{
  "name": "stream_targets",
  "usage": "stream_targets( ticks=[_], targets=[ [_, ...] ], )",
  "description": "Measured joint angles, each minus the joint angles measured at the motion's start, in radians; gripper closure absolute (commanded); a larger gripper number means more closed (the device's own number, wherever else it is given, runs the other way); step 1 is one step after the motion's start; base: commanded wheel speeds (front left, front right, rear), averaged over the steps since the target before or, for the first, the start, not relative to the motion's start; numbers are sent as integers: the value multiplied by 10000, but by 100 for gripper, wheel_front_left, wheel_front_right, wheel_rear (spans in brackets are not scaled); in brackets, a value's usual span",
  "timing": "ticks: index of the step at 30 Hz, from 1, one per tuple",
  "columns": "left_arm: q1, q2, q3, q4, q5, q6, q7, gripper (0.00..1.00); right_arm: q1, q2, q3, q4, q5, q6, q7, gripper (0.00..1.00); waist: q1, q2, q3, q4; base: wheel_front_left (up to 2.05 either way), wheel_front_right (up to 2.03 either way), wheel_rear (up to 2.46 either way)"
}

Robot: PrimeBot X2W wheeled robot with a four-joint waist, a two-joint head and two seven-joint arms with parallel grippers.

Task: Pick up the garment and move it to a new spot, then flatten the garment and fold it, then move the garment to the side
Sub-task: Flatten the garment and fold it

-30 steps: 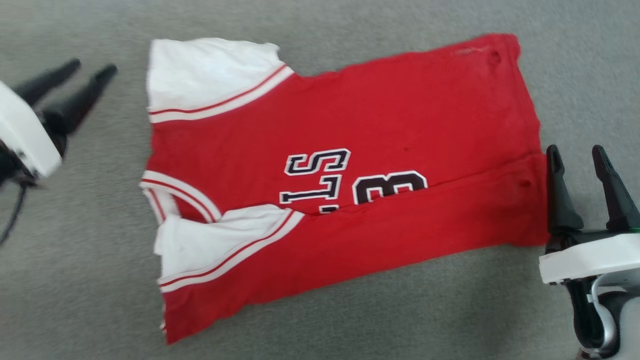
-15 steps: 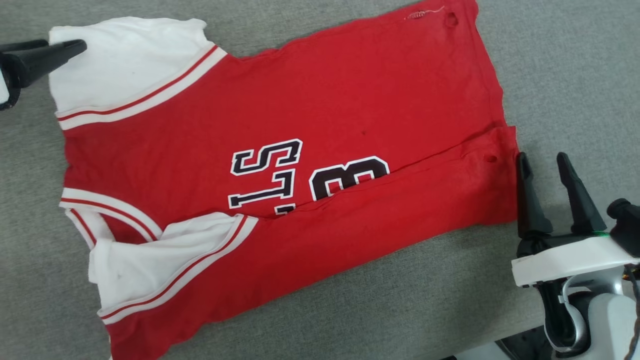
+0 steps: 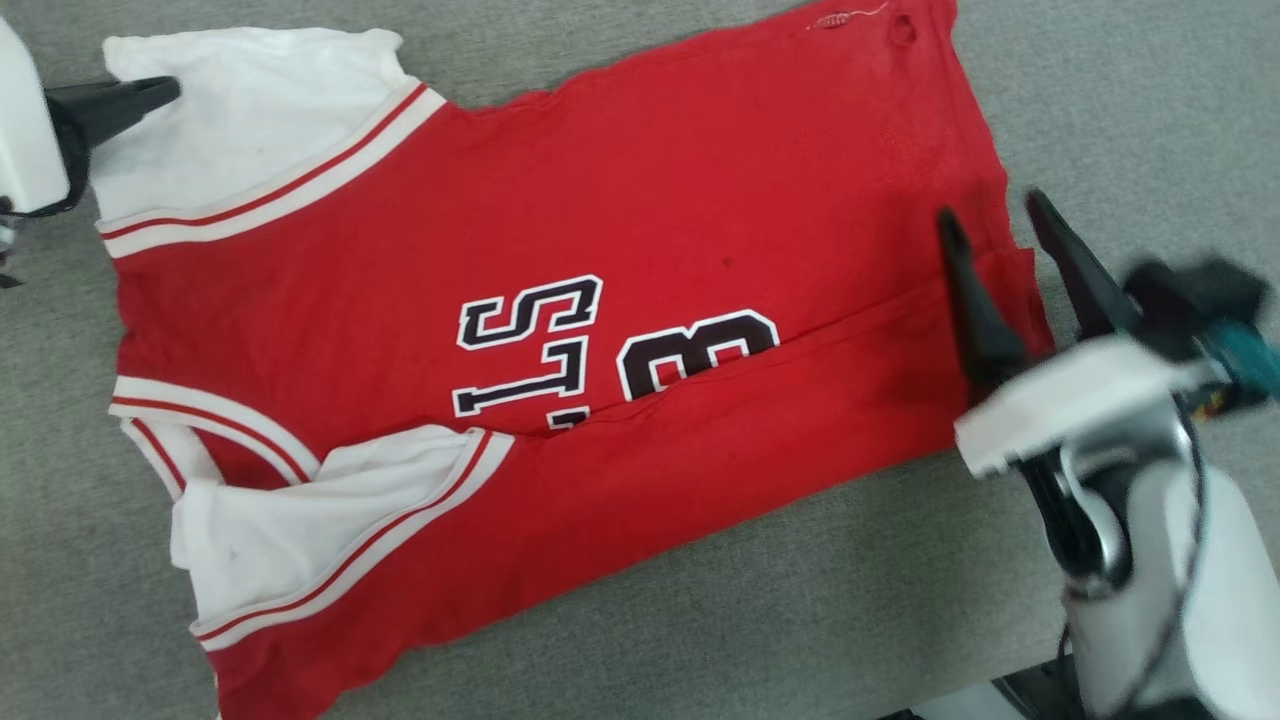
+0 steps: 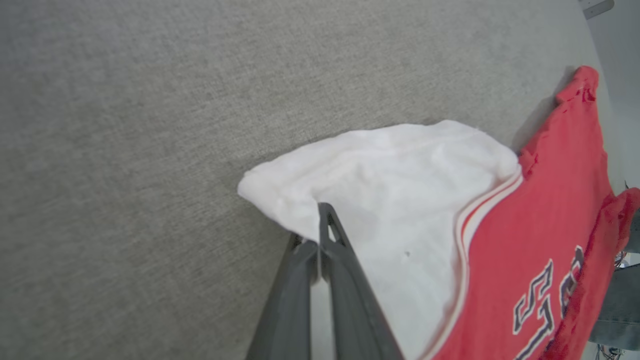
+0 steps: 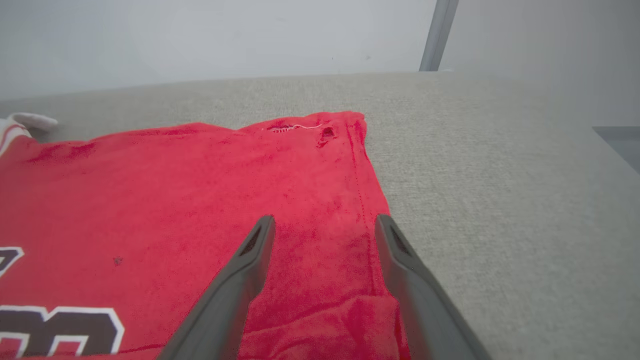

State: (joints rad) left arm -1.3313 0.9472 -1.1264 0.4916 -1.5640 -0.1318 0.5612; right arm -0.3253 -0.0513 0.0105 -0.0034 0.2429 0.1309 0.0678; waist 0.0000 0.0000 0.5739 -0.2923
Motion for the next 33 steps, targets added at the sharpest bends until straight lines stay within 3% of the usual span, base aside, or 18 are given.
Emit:
stream_targets(
  ticks=[7,12,17,25,26,28,33],
  targets=[
    [12,-414,-36,-426,104,0,-278,100,-2523,-378,871,1290,-410,2,3310,0,-1,0,-61,460,0,0,0],
    [-19,-673,-4,-744,90,0,-378,100,-4583,-1014,318,2483,-192,0,5102,0,0,0,63,1039,0,0,0],
    [-123,-832,8,-915,109,0,-510,100,-5711,-1298,-437,3384,-405,0,6017,0,0,0,270,1432,0,0,0],
    [-128,-989,-2,-1116,107,0,-612,100,-6417,-1147,-1262,4422,-700,-2,7081,0,0,0,492,1842,0,0,0],
    [-128,-1003,-4,-1139,107,0,-619,100,-6451,-1126,-1283,4424,-704,-2,7078,23,0,0,506,1865,0,0,0],
    [-128,-1035,-6,-1198,104,0,-686,100,-6477,-1068,-1356,4429,-704,-2,7053,100,0,0,520,1889,0,0,0],
    [-125,-1172,59,-1335,23,0,-943,100,-6454,-1005,-1369,4385,-792,2,6711,100,0,0,388,1916,0,0,0]
  ],
)
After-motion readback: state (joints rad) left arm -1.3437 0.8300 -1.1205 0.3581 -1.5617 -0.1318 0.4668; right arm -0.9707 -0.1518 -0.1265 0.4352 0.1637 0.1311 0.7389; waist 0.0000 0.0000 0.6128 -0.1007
